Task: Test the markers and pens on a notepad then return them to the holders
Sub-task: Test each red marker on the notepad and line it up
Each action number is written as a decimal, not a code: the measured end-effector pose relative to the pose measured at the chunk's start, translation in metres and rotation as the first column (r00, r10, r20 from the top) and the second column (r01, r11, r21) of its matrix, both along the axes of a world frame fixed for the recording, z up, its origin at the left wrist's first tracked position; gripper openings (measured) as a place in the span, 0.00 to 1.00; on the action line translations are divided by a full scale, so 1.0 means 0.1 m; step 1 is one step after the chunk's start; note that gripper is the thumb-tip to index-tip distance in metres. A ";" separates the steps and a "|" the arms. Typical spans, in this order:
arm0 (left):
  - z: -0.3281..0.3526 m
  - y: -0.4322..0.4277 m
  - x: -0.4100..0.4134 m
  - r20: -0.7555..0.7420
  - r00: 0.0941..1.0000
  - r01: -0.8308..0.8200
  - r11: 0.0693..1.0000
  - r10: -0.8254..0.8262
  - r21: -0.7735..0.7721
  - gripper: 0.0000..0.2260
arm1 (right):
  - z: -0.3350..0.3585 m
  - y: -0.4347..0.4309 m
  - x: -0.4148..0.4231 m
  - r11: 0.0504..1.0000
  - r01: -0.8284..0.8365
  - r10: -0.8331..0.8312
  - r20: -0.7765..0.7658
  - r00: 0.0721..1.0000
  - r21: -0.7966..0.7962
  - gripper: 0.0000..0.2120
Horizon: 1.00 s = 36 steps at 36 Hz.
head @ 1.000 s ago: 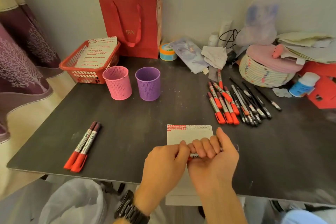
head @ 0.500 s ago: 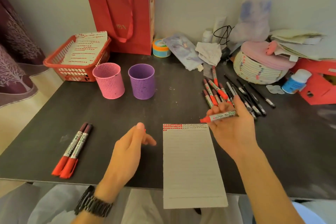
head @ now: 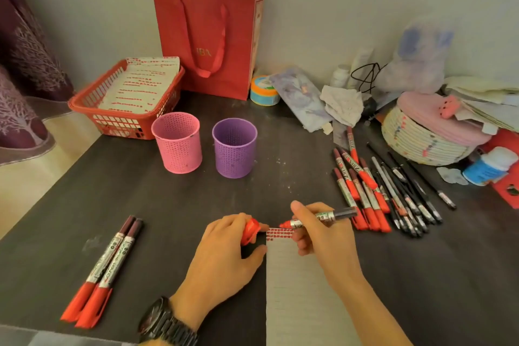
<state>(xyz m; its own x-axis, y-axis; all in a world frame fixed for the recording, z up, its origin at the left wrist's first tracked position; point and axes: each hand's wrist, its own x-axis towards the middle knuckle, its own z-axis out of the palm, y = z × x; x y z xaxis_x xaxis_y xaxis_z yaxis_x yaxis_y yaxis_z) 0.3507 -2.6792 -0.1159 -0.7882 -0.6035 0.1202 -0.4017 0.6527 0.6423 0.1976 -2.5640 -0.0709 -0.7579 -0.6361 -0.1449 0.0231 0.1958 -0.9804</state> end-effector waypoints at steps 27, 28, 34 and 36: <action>-0.04 -0.01 -0.05 0.083 0.994 -0.064 0.998 0.065 -0.013 0.19 | -0.30 -0.06 0.03 0.997 0.067 -0.054 -0.336 0.940 0.026 0.16; -0.03 -0.01 -0.05 0.086 0.994 -0.066 0.998 0.066 -0.009 0.19 | -0.31 -0.06 0.03 0.997 0.067 -0.053 -0.338 0.939 0.031 0.15; -0.02 -0.01 -0.06 0.109 0.992 -0.067 0.998 0.066 0.007 0.19 | -0.32 -0.07 0.03 0.996 0.076 -0.053 -0.363 0.930 0.047 0.14; -0.02 -0.01 -0.06 0.111 0.991 -0.070 0.998 0.069 0.007 0.19 | -0.32 -0.08 0.04 0.995 0.077 -0.051 -0.370 0.928 0.057 0.14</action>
